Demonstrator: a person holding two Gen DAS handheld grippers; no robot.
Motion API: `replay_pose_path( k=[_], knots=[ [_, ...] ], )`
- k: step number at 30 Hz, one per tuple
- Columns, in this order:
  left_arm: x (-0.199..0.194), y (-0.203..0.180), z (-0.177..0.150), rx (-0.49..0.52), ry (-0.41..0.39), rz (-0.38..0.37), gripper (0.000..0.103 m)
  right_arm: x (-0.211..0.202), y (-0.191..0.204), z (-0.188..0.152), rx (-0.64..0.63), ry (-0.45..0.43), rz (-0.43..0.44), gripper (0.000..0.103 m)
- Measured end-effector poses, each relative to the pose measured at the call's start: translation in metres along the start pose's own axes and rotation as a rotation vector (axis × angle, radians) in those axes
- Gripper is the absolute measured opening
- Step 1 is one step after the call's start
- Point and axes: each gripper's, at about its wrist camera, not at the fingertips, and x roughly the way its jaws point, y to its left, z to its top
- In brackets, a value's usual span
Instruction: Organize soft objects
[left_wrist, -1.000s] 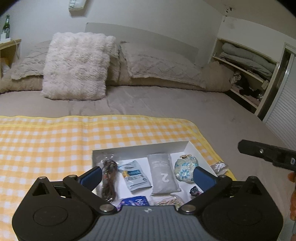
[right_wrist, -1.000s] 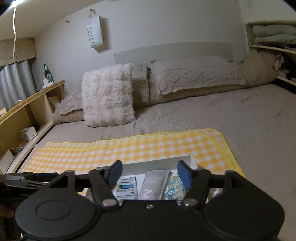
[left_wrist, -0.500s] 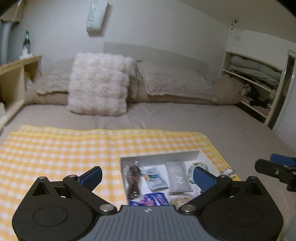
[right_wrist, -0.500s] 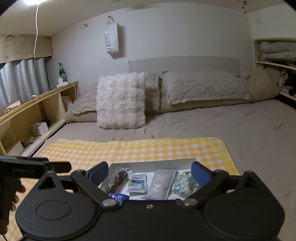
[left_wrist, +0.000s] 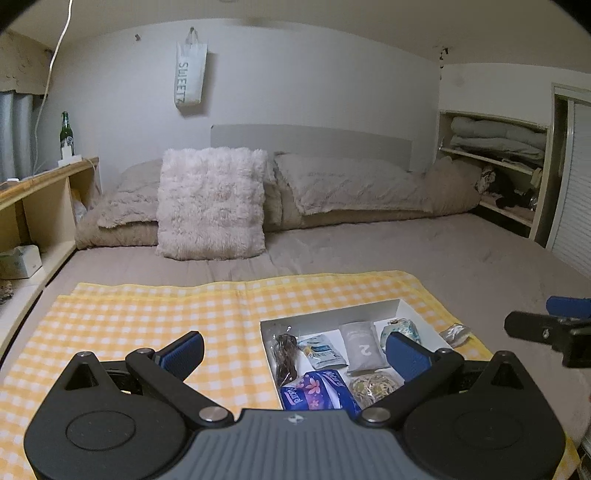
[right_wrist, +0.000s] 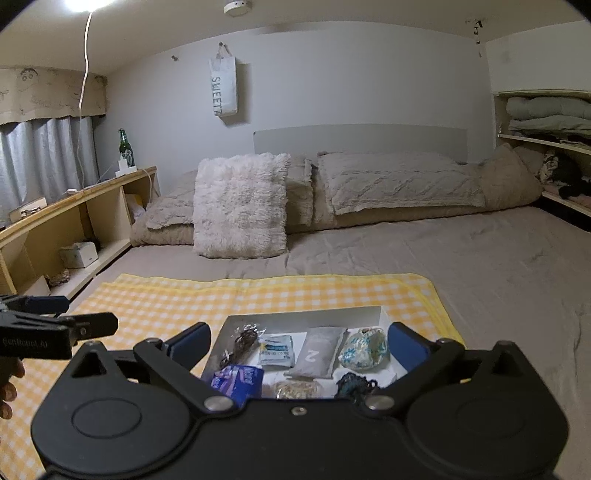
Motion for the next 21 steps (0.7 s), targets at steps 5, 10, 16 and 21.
replay_pose_path(
  k=[5,10,16,21],
  knots=[
    [-0.025,0.002,-0.012,-0.027,-0.004,-0.008,0.103,-0.022,0.008,-0.016,-0.043,-0.014,-0.028,0.103],
    [-0.044,0.003,-0.029,-0.022,0.000,0.005,0.103,-0.044,0.015,-0.033,-0.062,-0.037,-0.019,0.103],
    [-0.056,0.005,-0.053,-0.028,0.024,0.022,0.103,-0.059,0.028,-0.047,-0.103,-0.064,-0.004,0.103],
    [-0.068,0.004,-0.066,-0.014,0.007,0.035,0.103,-0.066,0.035,-0.055,-0.124,-0.072,-0.012,0.103]
  ],
)
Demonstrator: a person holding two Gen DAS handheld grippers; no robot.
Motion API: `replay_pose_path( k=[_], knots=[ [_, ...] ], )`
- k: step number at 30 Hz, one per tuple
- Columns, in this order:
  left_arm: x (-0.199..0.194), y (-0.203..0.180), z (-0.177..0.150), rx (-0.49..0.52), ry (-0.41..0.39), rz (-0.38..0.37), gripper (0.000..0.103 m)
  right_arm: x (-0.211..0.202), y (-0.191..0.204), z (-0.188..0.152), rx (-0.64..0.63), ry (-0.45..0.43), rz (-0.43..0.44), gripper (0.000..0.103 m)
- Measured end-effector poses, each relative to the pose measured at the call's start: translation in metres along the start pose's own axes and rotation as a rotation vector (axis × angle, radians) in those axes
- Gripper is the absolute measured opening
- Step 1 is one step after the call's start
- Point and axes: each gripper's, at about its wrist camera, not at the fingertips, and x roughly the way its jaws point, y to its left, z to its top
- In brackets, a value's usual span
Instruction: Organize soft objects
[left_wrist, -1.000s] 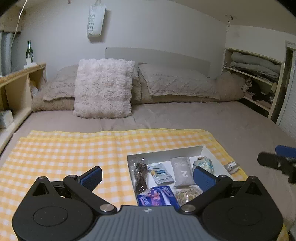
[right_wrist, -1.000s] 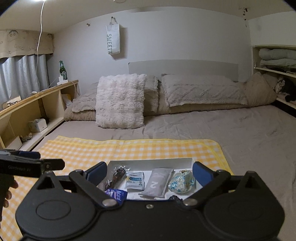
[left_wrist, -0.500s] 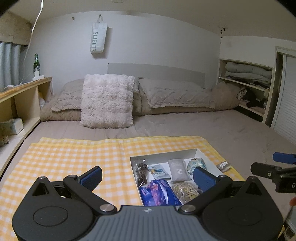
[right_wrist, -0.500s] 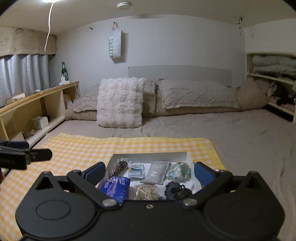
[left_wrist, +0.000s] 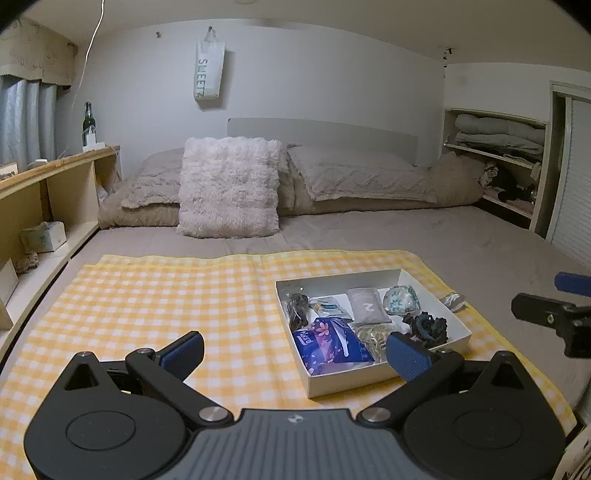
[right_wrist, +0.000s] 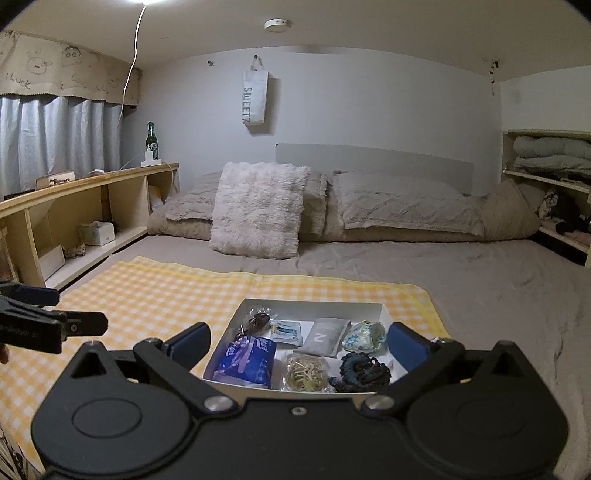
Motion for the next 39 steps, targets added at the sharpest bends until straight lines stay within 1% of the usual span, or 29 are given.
replay_pose_path(
  k=[8,39],
  knots=[
    [-0.008,-0.003,-0.011,0.012,-0.015,0.009,0.103,-0.008,0.007,-0.007,-0.016,-0.013,-0.003,0.103],
    [-0.012,-0.007,-0.011,0.031,-0.024,0.005,0.103,-0.012,0.007,-0.011,-0.026,-0.016,-0.009,0.103]
  ],
)
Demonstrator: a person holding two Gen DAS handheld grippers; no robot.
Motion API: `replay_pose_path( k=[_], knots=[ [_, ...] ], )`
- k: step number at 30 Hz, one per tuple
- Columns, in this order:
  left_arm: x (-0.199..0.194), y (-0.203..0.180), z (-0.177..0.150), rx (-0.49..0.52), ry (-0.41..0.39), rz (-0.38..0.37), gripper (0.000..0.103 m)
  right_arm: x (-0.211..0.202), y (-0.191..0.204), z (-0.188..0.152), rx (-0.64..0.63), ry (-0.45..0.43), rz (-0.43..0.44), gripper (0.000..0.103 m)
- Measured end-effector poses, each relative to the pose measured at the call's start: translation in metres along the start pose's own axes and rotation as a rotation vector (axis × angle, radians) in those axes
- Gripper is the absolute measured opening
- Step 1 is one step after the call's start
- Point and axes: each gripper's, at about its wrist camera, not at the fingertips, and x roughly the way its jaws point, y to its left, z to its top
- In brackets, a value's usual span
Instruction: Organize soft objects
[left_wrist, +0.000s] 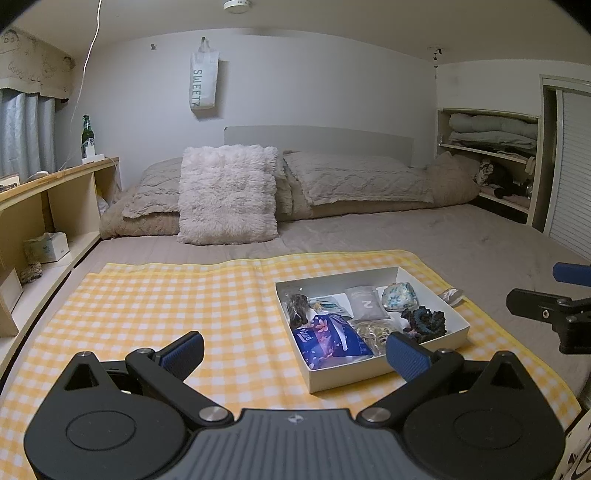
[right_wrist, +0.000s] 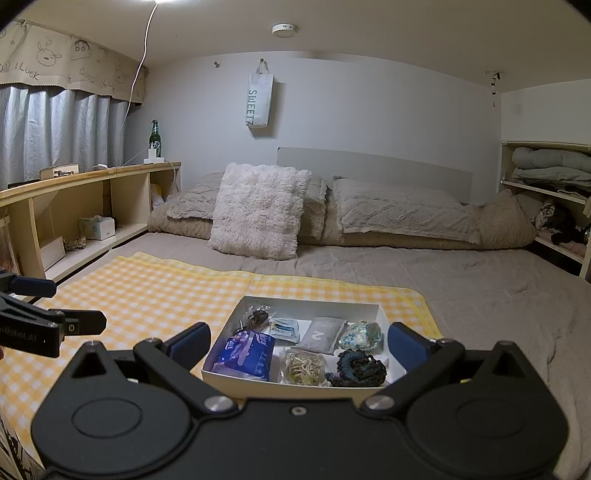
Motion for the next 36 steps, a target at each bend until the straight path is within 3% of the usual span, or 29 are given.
replay_pose_path(
  k=[36],
  knots=[
    [0.0019,0.0040,0.0000,-0.023,0.008,0.016,0.103,-0.0005,0.0005,-0.0008,-0.005,0.002,-0.001,0.103]
  ],
)
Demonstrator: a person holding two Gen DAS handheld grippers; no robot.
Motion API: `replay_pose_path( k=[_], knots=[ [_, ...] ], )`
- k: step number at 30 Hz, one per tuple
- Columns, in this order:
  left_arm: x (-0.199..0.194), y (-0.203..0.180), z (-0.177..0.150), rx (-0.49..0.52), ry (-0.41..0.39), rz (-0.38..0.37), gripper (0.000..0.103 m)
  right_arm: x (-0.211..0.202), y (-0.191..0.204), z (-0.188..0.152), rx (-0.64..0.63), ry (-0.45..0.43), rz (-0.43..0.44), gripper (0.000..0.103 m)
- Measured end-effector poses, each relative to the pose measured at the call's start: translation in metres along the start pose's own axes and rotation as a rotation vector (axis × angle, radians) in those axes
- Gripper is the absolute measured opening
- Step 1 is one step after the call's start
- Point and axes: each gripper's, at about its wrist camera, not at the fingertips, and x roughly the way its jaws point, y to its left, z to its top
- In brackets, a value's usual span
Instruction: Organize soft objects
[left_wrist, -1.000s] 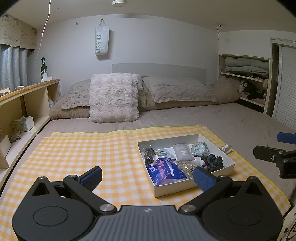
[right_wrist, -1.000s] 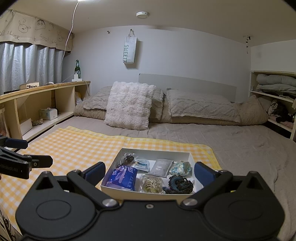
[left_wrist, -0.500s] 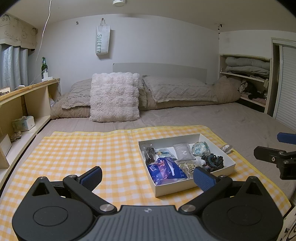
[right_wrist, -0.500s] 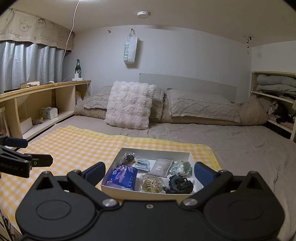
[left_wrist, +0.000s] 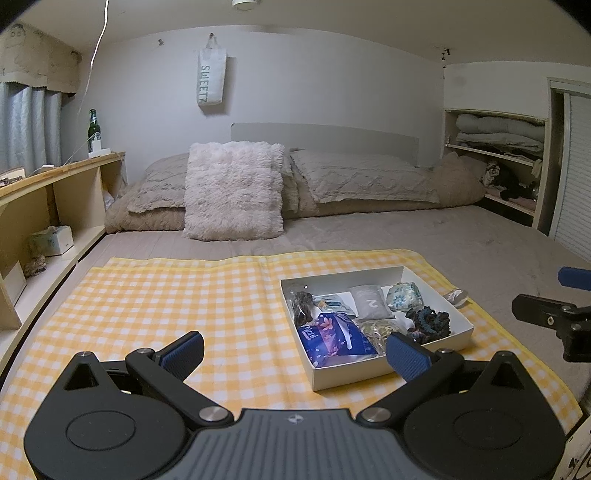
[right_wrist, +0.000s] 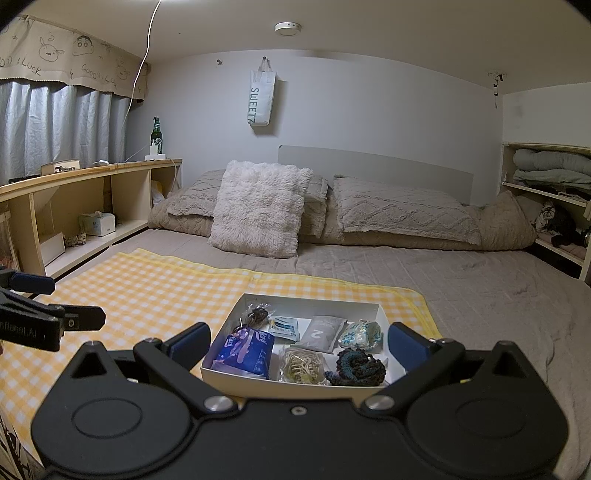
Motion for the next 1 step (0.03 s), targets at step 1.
replay_pose_path(
  k=[1],
  knots=[
    [-0.0002,0.0000,-0.0003,-0.001,0.000,-0.001,0.103,0.0000,-0.0003,-0.0001,0.000,0.000,0.000,0.103]
  ],
)
